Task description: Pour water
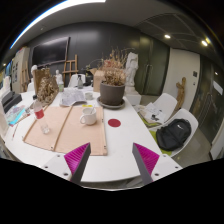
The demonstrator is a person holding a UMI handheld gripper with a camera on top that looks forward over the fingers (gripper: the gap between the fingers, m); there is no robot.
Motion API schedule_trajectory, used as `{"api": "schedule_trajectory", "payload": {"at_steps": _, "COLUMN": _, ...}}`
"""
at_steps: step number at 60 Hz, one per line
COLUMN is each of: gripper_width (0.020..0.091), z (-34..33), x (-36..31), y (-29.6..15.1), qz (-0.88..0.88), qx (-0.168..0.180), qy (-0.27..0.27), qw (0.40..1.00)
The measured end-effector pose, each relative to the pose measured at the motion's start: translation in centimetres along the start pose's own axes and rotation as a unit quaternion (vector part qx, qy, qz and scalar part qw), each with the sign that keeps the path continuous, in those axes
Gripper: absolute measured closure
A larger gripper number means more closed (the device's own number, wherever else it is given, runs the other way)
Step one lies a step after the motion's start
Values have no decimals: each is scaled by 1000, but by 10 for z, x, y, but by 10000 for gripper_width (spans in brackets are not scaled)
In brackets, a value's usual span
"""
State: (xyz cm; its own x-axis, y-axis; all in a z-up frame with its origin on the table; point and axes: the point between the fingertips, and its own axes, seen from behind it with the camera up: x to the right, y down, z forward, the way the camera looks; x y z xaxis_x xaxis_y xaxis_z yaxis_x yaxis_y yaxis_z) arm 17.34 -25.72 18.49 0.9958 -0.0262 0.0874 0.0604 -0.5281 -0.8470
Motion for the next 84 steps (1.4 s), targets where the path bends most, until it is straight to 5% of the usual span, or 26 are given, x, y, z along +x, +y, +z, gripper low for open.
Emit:
{"api": "schedule_trajectory", "payload": {"at_steps": 19, "gripper_width": 245, "z": 3, "x": -146, "y": 10, "qz": -38, "qx": -3, "qy": -82, "qw": 996}}
{"api": "schedule_trajectory", "payload": {"at_steps": 29, "gripper_width": 246, "z": 10, "x": -249, "y": -5, "qz": -43, "qx": 51, "qy": -130, "qw": 989}}
{"api": "schedule_trajectory", "payload": {"at_steps": 39, "gripper_width": 246, "z": 55, "x": -335, "y": -24, "qz": -47, "qx": 92, "qy": -125, "qw": 987}}
{"api": "schedule_trajectory", "payload": {"at_steps": 54, "gripper_width": 256, "z": 156, "x": -406, "y": -36, "qz": -26, "qx": 99, "qy": -95, "qw": 990}}
{"api": "schedule_trajectory", "payload": {"at_steps": 61, "gripper_width": 334, "z": 197, "x": -418, "y": -37, "qz": -15, "qx": 100, "qy": -75, "qw": 992}}
{"api": "schedule_trajectory", "payload": {"at_steps": 70, "gripper_width": 637, "z": 230, "x": -424, "y": -39, "qz": -11, "qx": 98, "qy": -61, "qw": 993}}
{"api": "schedule_trajectory", "payload": {"at_steps": 84, "gripper_width": 875, "z": 236, "x": -428, "y": -42, "qz": 5, "qx": 104, "qy": -74, "qw": 992}}
